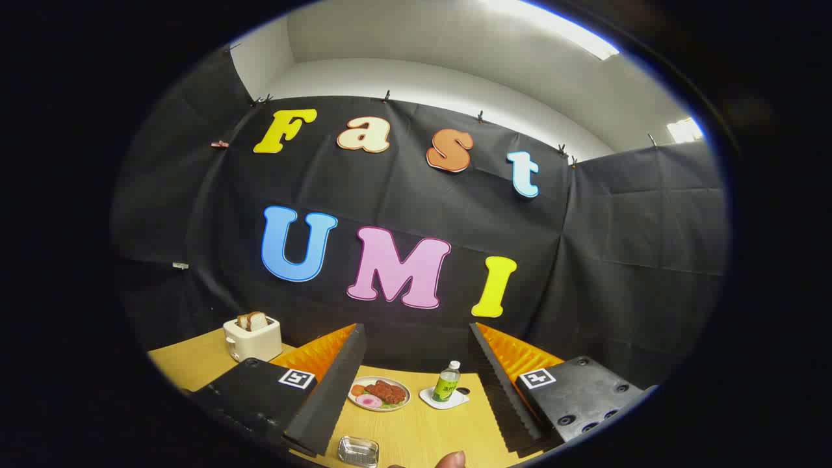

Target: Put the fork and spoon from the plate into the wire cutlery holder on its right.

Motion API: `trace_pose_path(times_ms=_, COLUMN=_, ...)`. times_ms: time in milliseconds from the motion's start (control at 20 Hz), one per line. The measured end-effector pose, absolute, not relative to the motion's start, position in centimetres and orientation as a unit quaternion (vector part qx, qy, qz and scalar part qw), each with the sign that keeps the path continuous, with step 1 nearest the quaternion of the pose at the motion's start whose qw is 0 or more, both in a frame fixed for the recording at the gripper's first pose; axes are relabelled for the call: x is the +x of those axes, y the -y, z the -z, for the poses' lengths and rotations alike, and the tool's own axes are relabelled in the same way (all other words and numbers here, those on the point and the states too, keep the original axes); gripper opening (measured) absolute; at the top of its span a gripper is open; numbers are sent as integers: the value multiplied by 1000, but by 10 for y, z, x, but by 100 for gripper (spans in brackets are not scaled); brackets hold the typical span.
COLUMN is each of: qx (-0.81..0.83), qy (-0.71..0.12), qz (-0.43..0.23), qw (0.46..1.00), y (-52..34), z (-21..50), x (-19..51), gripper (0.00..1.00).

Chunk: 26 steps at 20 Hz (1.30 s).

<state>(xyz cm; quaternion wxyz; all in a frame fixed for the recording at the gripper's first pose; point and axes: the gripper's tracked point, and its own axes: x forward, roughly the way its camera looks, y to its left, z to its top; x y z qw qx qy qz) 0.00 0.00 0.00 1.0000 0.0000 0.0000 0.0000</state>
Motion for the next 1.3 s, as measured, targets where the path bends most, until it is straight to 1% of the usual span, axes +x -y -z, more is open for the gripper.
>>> trace_pose_path(times_ms=850, qx=-3, qy=5, qz=-6, qw=1000, y=-5, z=-2, x=0, gripper=98)
trace_pose_path(times_ms=950, qx=13, qy=-20, qz=-48, qw=999, y=-32, z=10, x=-1, gripper=97)
trace_pose_path(times_ms=1100, qx=38, qy=-111, qz=-133, qw=984, y=-91, z=58, x=-20, gripper=97)
trace_pose_path(times_ms=1200, qx=36, qy=-157, qz=-167, qw=973, y=-124, z=87, x=-33, gripper=96)
trace_pose_path(times_ms=1250, qx=29, qy=-177, qz=-178, qw=968, y=-139, z=103, x=-37, gripper=93)
trace_pose_path(times_ms=1300, qx=20, qy=-199, qz=-190, qw=961, y=-155, z=124, x=-41, gripper=91)
